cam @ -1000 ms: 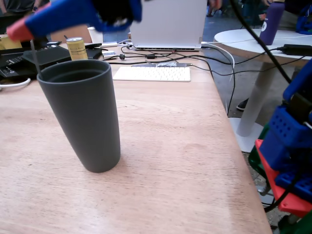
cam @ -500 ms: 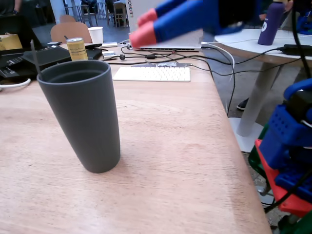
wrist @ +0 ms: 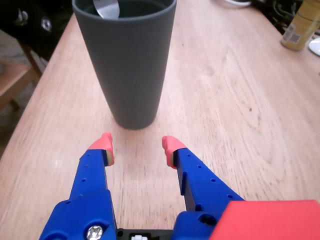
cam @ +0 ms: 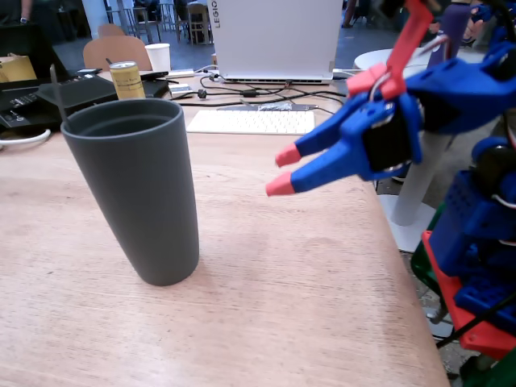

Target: Grab the fork and place it in gray glass

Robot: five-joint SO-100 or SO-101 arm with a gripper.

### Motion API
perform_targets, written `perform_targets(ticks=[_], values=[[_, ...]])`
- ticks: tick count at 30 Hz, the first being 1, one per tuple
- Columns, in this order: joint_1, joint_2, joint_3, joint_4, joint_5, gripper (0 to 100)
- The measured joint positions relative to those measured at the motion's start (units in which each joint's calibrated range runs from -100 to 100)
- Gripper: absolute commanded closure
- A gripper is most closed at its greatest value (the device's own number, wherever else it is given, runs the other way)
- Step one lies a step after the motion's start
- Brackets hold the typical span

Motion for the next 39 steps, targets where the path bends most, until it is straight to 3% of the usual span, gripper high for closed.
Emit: perform_targets(ticks=[10, 15, 39], values=[[0.09, -4.93, 14.7, -0.17, -4.05, 79], [0.09, -4.93, 14.88, -0.08, -4.05, 100], [0.09, -4.93, 14.88, 0.0, -3.81, 100]])
